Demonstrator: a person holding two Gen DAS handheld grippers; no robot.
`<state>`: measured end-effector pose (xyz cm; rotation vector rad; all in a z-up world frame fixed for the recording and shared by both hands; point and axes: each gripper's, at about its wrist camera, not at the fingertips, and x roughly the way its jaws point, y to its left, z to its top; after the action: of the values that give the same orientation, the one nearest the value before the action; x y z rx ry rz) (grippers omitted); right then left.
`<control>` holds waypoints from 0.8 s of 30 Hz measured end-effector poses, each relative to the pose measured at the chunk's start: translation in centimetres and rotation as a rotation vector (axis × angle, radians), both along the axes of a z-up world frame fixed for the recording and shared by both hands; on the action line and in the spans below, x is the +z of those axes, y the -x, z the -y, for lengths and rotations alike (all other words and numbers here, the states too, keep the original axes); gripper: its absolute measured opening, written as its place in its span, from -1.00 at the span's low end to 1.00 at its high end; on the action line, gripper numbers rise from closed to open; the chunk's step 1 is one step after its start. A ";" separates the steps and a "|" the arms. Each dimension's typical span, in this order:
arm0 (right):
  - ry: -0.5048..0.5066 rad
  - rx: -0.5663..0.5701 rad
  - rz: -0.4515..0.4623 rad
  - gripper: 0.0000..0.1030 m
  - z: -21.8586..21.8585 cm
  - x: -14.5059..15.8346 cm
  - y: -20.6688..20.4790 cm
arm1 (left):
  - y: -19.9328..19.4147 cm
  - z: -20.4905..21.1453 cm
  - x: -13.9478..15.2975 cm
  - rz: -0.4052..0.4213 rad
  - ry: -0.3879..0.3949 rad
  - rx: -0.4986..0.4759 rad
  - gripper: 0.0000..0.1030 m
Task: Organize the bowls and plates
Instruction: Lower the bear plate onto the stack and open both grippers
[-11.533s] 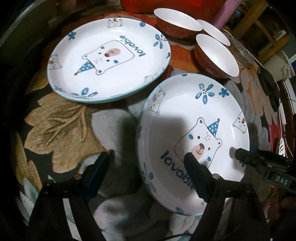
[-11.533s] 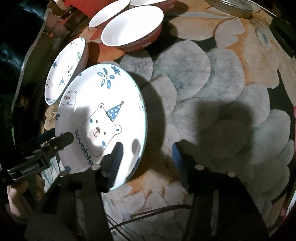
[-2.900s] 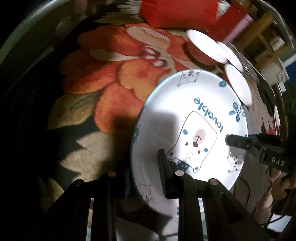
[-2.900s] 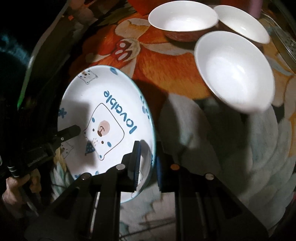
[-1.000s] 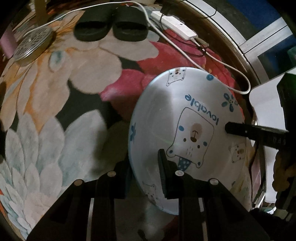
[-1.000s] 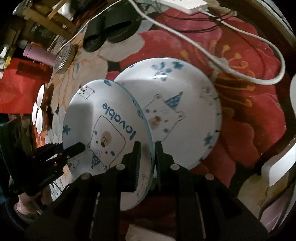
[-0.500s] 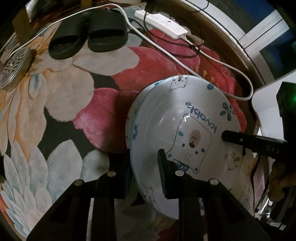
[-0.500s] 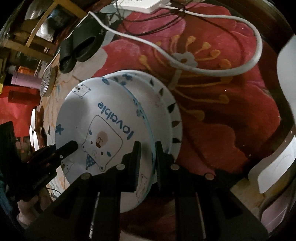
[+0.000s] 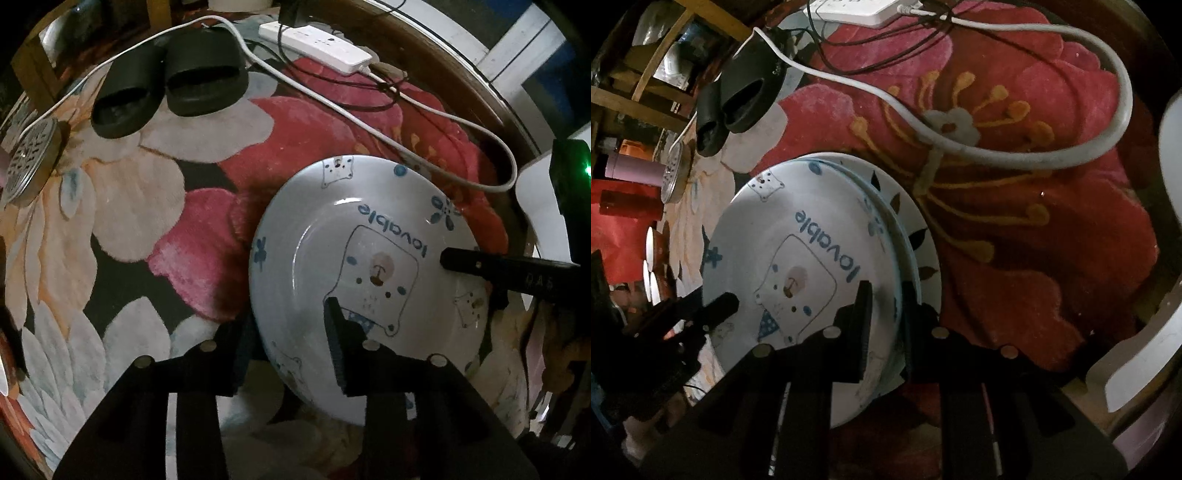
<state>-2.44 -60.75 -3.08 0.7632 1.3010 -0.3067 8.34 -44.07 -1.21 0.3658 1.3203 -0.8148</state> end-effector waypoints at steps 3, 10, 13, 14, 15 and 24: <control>-0.002 0.006 0.000 -0.64 -0.1 0.0 0.0 | -0.2 -0.4 0.1 -0.028 0.025 0.005 0.15; -0.038 -0.009 -0.005 0.00 -0.8 0.5 -0.2 | -0.2 -2.0 0.9 0.005 0.050 0.031 0.96; -0.042 0.000 0.019 0.63 -1.8 1.3 -0.8 | -0.5 -3.0 1.1 0.019 0.058 0.057 0.96; -0.038 0.006 0.016 0.79 -2.2 1.5 -1.0 | -0.6 -3.3 1.2 0.020 0.058 0.064 0.97; -0.031 0.009 0.007 0.88 -2.5 1.6 -1.2 | -0.7 -3.6 1.2 0.019 0.059 0.069 0.97; 0.068 0.027 -0.118 0.93 -4.2 1.6 -1.6 | -1.9 -6.8 1.3 0.033 0.056 0.135 0.99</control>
<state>-0.87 -56.52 -1.44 0.6784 1.4038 -0.3772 10.21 -37.30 0.10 0.2418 1.2743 -0.7279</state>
